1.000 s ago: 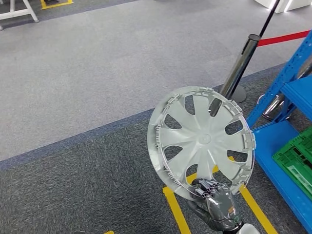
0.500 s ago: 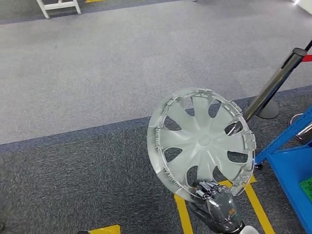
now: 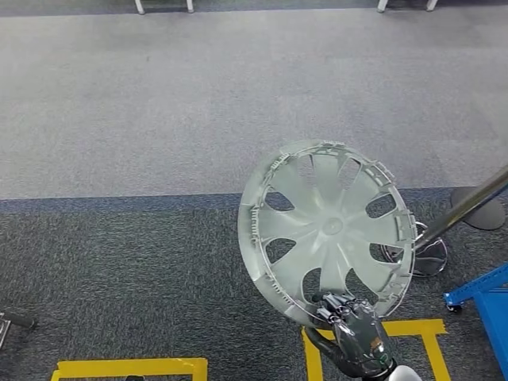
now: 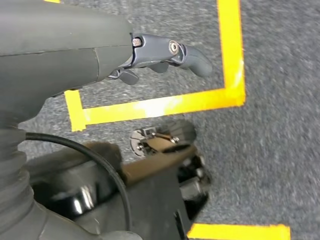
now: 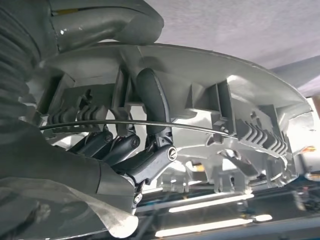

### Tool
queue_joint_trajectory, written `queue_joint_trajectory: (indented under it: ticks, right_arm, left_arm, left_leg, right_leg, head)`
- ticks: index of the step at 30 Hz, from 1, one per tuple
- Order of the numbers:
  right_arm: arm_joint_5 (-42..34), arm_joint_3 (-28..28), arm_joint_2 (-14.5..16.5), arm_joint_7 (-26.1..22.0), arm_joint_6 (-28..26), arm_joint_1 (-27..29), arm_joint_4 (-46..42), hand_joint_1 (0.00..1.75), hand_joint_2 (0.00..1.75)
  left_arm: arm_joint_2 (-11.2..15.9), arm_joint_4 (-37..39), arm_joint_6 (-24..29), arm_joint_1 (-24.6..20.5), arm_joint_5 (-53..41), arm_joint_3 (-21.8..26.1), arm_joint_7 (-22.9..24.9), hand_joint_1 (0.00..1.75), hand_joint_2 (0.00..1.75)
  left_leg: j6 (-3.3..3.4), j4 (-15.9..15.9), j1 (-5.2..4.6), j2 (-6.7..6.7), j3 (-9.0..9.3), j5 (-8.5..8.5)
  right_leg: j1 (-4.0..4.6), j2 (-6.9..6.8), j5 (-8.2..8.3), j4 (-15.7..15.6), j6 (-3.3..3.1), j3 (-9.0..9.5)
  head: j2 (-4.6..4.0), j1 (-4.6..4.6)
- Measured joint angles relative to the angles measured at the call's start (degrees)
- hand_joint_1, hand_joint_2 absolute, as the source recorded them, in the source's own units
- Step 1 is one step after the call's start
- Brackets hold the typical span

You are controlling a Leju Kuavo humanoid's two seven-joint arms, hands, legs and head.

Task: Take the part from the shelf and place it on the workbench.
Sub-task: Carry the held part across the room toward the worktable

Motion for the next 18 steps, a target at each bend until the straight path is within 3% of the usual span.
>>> queue_joint_trajectory:
  ticks: [1, 3, 5, 6, 8, 10, 12, 14, 16, 18]
  right_arm:
    - [0.1, 0.0, 0.0, 0.0, 0.0, 0.0, 0.0, 1.75, 1.75]
    - [0.1, 0.0, -0.1, 0.0, 0.0, 0.0, 0.0, 1.75, 1.75]
    - [0.2, 0.0, -0.2, 0.0, 0.0, 0.1, 0.0, 1.75, 1.75]
    - [0.2, 0.0, -0.2, 0.0, 0.0, 0.1, 0.0, 1.75, 1.75]
    - [0.3, 0.0, -0.2, 0.0, 0.0, 0.1, 0.0, 1.75, 1.75]
    - [0.4, 0.0, -0.2, 0.0, 0.0, 0.1, 0.0, 1.75, 1.75]
    - [0.6, 0.0, -0.2, -0.1, 0.0, 0.1, -0.1, 1.75, 1.75]
    - [0.8, -0.1, -0.3, -0.4, 0.0, -0.1, -0.2, 1.75, 1.75]
    - [0.8, -0.2, -0.3, -0.8, 0.0, -0.2, -0.3, 1.75, 1.75]
    - [0.9, -0.2, -0.3, -1.2, 0.1, -0.2, -0.4, 1.75, 1.75]
  left_arm:
    - [0.0, 0.0, 0.0, 0.0, 0.0, 0.0, 0.0, 0.0, 1.75]
    - [0.0, 0.0, 0.0, -0.2, 0.0, 0.0, 0.0, 0.0, 1.75]
    - [0.0, 0.0, 0.0, -0.3, -0.1, 0.0, 0.0, 0.0, 1.75]
    - [-0.1, 0.0, -0.1, -0.3, -0.1, 0.0, 0.1, 0.0, 1.75]
    - [-0.1, 0.0, -0.2, -0.2, -0.3, -0.1, 0.3, 0.0, 1.75]
    - [-0.1, 0.0, -0.3, -0.2, -0.5, -0.3, 0.5, 0.0, 1.75]
    - [-0.1, 0.0, -0.3, -0.3, -0.6, -0.4, 0.6, 0.0, 1.75]
    - [-0.1, 0.0, -0.4, -0.1, -0.7, -0.5, 0.7, 0.0, 1.75]
    - [-0.1, 0.0, -0.4, -0.1, -0.9, -0.6, 0.7, 0.0, 1.75]
    - [-0.1, 0.0, -0.5, -0.4, -1.1, -0.7, 0.7, 0.0, 1.75]
  left_leg:
    - [0.43, -0.4, 0.15, -0.68, 0.31, 0.12]
    - [1.02, -0.7, 0.32, -2.06, 0.64, 0.17]
    - [1.22, -0.7, 0.31, -3.62, 0.7, 0.1]
    - [1.25, -0.7, 0.3, -4.44, 0.8, 0.05]
    - [1.13, -0.6, 0.32, -6.07, 1.12, -0.09]
    - [0.73, -0.2, 0.29, -7.63, 1.18, -0.36]
    - [0.1, 0.0, 0.44, -8.89, 0.71, -0.39]
    - [-0.53, 0.0, 0.69, -9.77, 0.32, -0.23]
    - [-1.17, 1.6, 0.6, -7.77, -0.38, -1.3]
    - [-1.8, 7.4, 0.62, -4.5, -2.99, -4.33]
  right_leg:
    - [-0.12, 1.54, -0.97, 1.4, 0.14, -0.54]
    - [-0.19, 5.15, -3.89, 7.9, 0.12, -3.89]
    - [-0.1, 6.18, -5.59, 14.8, 0.11, -8.36]
    - [-0.06, 6.27, -4.89, 15.8, 0.09, -9.62]
    - [-0.08, 6.72, -0.49, 11.5, -0.06, -8.89]
    - [-0.38, 9.32, 3.24, 4.3, -0.23, -6.22]
    - [-0.46, 11.22, 3.84, 1.0, -0.41, -4.66]
    - [-0.32, 10.34, 3.85, 0.6, -0.85, -4.24]
    - [-0.34, 8.86, 4.0, 0.0, -1.44, -3.75]
    - [-0.2, 7.05, 3.87, -0.2, -1.87, -3.25]
  head:
    - [0.0, 0.06]
    - [0.0, 0.33]
    - [0.0, 0.53]
    - [0.0, 0.53]
    - [0.0, 0.53]
    - [0.0, 0.49]
    - [0.0, 0.45]
    - [0.0, 0.47]
    - [0.0, 0.3]
    - [0.0, 0.1]
